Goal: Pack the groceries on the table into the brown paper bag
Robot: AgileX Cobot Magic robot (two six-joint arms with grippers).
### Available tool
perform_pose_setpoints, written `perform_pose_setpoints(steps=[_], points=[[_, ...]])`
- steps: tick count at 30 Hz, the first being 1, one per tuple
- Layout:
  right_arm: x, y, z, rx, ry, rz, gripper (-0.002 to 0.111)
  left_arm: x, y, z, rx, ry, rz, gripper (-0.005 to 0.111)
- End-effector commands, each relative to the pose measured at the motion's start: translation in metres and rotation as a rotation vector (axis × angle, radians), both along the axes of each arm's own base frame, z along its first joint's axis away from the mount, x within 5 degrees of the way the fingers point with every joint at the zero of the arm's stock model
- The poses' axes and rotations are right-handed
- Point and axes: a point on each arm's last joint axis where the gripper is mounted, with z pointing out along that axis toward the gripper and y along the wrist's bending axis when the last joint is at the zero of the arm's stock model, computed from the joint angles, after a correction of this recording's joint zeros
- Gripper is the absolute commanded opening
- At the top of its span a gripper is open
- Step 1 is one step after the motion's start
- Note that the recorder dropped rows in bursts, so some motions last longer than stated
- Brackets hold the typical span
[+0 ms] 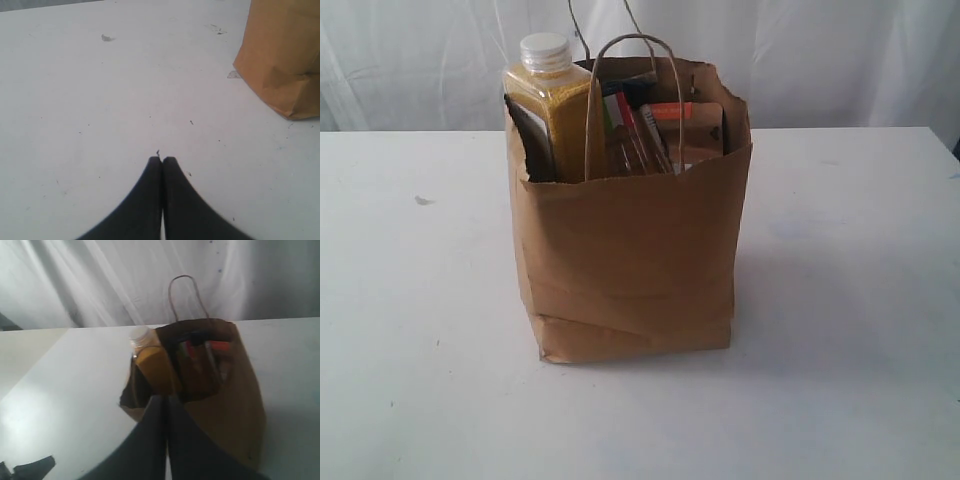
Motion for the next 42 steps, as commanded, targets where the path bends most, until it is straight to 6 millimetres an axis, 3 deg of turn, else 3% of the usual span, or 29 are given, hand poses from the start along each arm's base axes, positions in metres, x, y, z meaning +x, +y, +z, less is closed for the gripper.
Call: perform_pose_setpoints(steps=[1, 5, 16, 23, 30, 39, 42], points=[[0.005, -0.008, -0.027, -0.089, -0.058, -0.062, 0.0, 0.0, 0.0, -0.002, 0.004, 0.004, 0.001, 0.0], [0.011, -0.005, -0.059, -0.099, -0.162, -0.057, 0.0, 0.0, 0.0, -0.002, 0.004, 0.004, 0.001, 0.0], [0.012, -0.013, -0.17, 0.105, -0.07, -0.16, 0.0, 0.0, 0.0, -0.002, 0.004, 0.004, 0.001, 0.0], [0.006, -0.027, -0.218, 0.119, -0.019, -0.282, 0.0, 0.0, 0.0, -0.002, 0.004, 0.004, 0.001, 0.0], [-0.011, -0.045, -0.245, 0.114, -0.054, -0.427, 0.0, 0.0, 0.0, -0.002, 0.004, 0.004, 0.001, 0.0], [-0.019, -0.048, -0.255, 0.031, -0.071, -0.422, 0.0, 0.0, 0.0, -0.002, 0.004, 0.004, 0.001, 0.0], [-0.018, -0.046, -0.263, -0.069, -0.104, -0.375, 0.0, 0.0, 0.0, -0.002, 0.004, 0.004, 0.001, 0.0]])
